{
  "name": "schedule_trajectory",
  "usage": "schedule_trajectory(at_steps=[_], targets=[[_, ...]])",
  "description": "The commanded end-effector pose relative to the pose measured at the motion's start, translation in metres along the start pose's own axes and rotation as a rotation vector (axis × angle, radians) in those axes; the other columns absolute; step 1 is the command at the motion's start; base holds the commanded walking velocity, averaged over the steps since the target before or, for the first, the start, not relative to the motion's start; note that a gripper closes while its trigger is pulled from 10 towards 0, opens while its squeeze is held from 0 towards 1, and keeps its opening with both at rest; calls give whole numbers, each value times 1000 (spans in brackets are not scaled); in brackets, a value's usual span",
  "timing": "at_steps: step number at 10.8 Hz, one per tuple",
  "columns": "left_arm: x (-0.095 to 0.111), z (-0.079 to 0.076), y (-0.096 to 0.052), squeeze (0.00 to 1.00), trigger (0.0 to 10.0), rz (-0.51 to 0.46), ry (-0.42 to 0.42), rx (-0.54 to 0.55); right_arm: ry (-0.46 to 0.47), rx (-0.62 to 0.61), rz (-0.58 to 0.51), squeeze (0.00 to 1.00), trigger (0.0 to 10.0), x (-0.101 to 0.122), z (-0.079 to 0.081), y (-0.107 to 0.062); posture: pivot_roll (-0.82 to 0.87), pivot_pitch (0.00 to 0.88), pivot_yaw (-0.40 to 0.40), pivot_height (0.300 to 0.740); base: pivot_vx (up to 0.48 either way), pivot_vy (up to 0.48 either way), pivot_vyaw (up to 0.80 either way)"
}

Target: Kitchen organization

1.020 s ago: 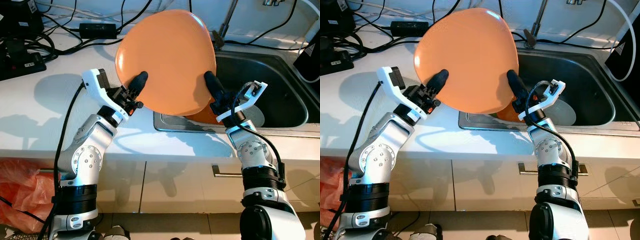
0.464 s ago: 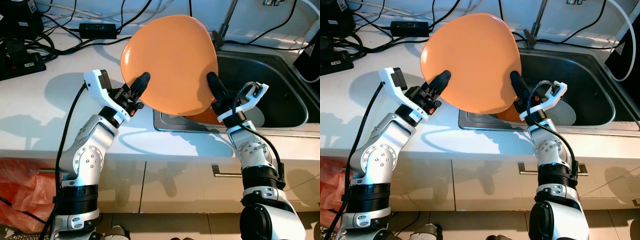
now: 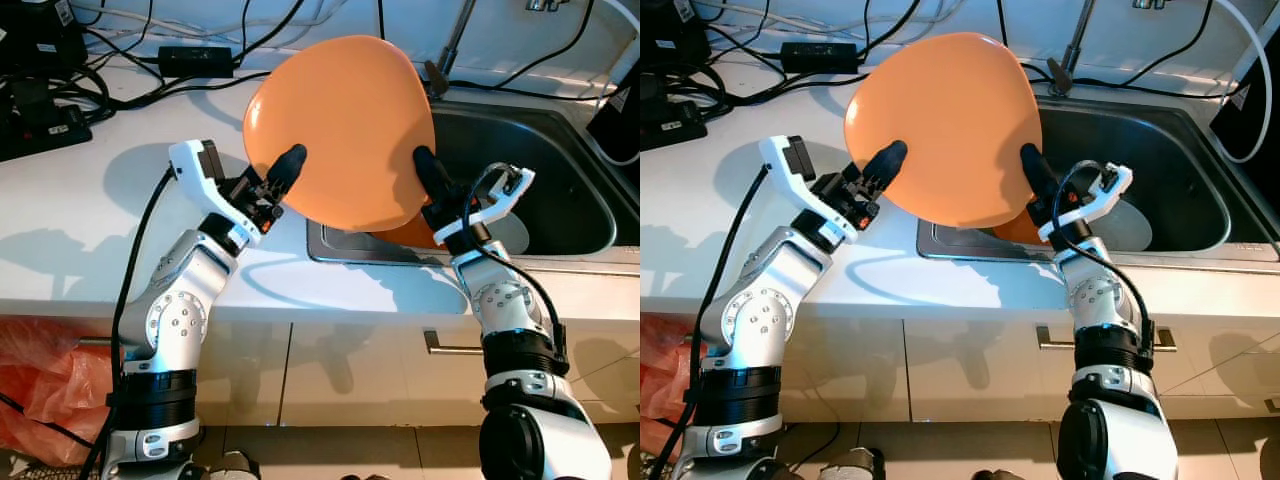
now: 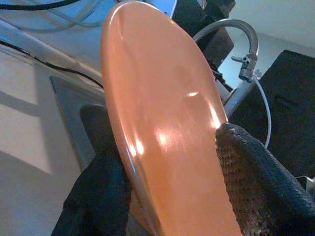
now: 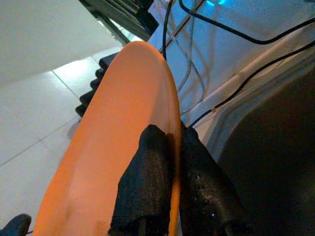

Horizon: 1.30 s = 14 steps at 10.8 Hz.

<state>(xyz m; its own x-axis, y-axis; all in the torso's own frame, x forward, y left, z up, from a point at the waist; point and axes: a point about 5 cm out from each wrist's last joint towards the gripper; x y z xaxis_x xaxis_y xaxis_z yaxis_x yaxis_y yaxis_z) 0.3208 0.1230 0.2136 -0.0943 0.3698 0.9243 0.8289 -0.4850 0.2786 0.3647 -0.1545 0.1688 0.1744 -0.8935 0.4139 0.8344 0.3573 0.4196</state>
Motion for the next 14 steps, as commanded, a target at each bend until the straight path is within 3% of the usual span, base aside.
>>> schedule_trajectory(at_steps=[1, 4, 5, 7, 10, 14], targets=[[5, -9, 3, 0, 10000, -26, 8, -51, -42, -35, -45, 0, 0, 13, -2, 0, 105, 89, -99, 740, 0, 0, 0], [4, -9, 2, 0, 10000, -21, 3, -55, -53, -122, -134, 0, 0, 30, -10, -3, 104, 87, -98, 740, 0, 0, 0], [3, -10, 2, 0, 10000, -21, 3, -58, -72, -168, -185, 0, 10000, 38, -13, -5, 103, 86, -98, 740, 0, 0, 0], [3, -10, 2, 0, 10000, -20, 0, -64, -48, -278, -345, 0, 10000, 62, -21, -12, 102, 84, -98, 740, 0, 0, 0], [3, -10, 2, 0, 10000, -21, -4, -64, -41, -401, -477, 0, 10000, 81, -32, -25, 104, 89, -101, 740, 0, 0, 0], [3, -9, 1, 0, 10000, -17, 3, -59, -132, -459, -466, 0, 10000, 82, -35, -28, 104, 90, -98, 740, 0, 0, 0]])
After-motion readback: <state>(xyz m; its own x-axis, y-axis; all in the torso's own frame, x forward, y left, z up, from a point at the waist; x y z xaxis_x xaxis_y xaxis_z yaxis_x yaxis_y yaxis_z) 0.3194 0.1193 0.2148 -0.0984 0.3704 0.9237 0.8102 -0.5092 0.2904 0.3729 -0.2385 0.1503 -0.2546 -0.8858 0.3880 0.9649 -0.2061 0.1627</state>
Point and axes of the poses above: a point about 5 cm out from each wrist's last joint towards the gripper, its own y axis pointing out of the wrist towards the gripper, its own x axis along the axis of the wrist's last joint, z = x × y, and after that the axes turned 13 degrees about y, right-handed
